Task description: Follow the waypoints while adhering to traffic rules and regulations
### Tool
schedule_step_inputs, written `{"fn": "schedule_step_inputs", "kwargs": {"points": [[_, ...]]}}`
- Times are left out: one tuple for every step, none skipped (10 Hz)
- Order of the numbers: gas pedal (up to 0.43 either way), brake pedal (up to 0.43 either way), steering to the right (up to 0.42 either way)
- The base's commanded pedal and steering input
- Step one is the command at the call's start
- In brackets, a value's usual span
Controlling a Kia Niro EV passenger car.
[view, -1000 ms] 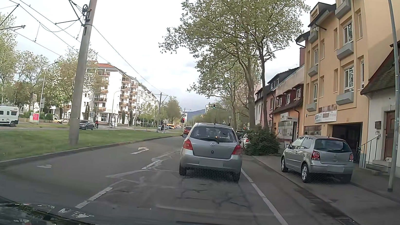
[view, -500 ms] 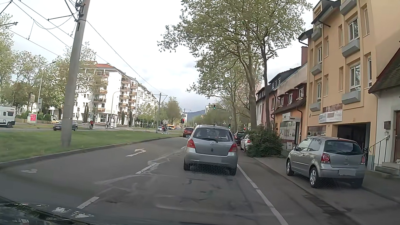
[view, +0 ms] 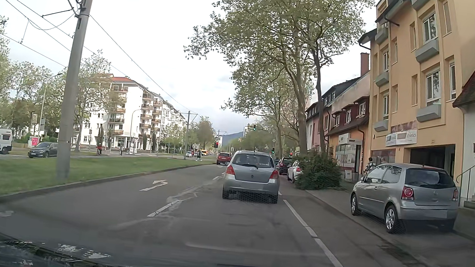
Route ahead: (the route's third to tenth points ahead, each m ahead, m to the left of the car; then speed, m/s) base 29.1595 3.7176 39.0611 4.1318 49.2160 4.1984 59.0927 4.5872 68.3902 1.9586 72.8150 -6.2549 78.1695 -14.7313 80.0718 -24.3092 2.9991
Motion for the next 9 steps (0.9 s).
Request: {"fn": "schedule_step_inputs", "kwargs": {"points": [[0.248,0.0,-0.001],[0.248,0.0,-0.001],[0.248,0.0,-0.001],[0.248,0.0,-0.001],[0.248,0.0,-0.001],[0.248,0.0,-0.001],[0.248,0.0,0.0],[0.248,0.0,0.0],[0.248,0.0,0.0]]}}
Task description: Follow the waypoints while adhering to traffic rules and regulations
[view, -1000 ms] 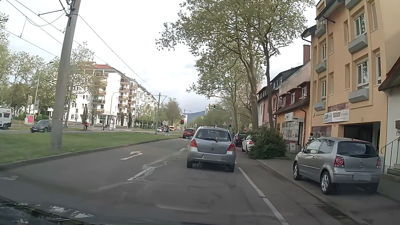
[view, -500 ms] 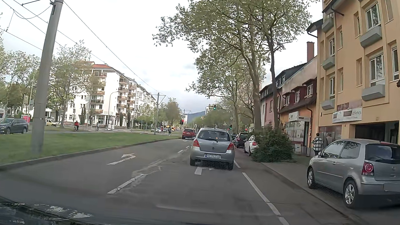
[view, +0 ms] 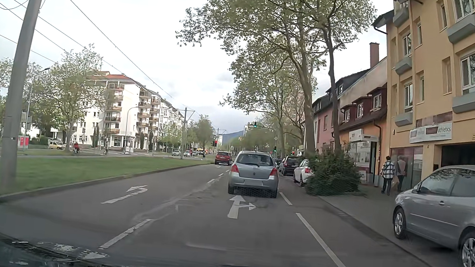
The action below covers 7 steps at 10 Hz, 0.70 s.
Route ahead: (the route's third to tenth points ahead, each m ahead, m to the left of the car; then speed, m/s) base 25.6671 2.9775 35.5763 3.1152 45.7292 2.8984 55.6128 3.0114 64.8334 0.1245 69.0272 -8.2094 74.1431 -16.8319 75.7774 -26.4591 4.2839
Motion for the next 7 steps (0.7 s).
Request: {"fn": "schedule_step_inputs", "kwargs": {"points": [[0.248,0.0,0.0],[0.248,0.0,0.002],[0.228,0.0,0.005],[0.209,0.0,0.006],[0.209,0.0,0.005],[0.209,0.0,0.006],[0.177,0.0,0.009]]}}
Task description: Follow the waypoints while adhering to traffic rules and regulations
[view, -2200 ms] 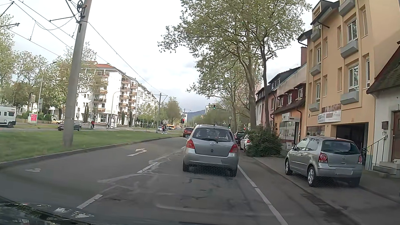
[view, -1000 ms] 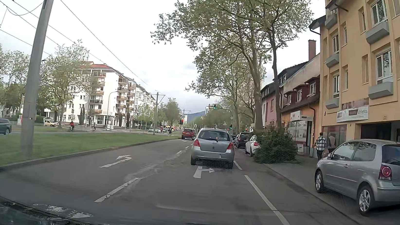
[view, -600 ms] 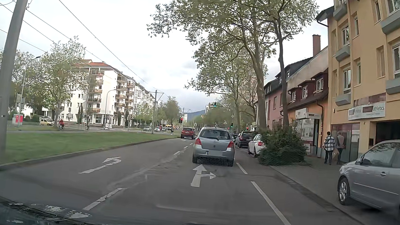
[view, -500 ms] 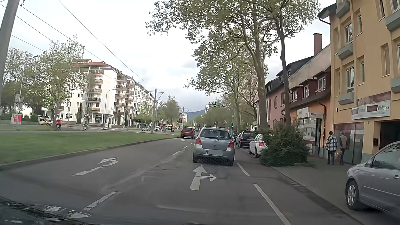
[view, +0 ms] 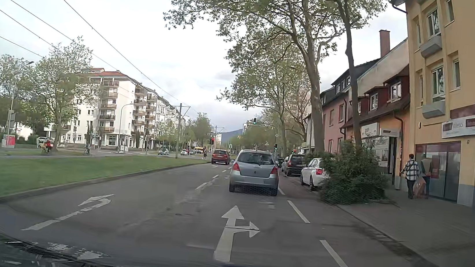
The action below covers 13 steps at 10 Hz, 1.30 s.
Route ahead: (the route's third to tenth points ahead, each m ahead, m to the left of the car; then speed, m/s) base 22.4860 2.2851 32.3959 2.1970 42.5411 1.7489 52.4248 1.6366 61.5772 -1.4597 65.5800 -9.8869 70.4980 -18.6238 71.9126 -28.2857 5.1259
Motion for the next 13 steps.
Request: {"fn": "schedule_step_inputs", "kwargs": {"points": [[0.169,0.0,0.011],[0.169,0.0,0.012],[0.138,0.0,0.01],[0.118,0.0,0.005],[0.118,0.0,0.005],[0.118,0.0,0.008],[0.11,0.0,0.012],[0.11,0.0,0.012],[0.11,0.0,0.012],[0.11,0.0,0.011],[0.11,0.0,0.008],[0.11,0.0,0.007],[0.11,0.0,0.008]]}}
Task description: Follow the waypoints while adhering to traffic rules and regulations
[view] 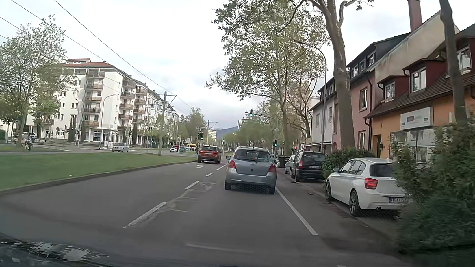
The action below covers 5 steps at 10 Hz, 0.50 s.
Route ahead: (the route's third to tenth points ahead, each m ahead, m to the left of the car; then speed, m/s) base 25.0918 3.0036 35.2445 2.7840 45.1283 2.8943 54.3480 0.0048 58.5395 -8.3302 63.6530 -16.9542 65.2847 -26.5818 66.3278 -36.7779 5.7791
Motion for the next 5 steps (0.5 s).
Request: {"fn": "schedule_step_inputs", "kwargs": {"points": [[0.087,0.0,0.009],[0.087,0.0,0.005],[0.087,0.0,-0.001],[0.087,0.0,-0.004],[0.098,0.0,-0.003]]}}
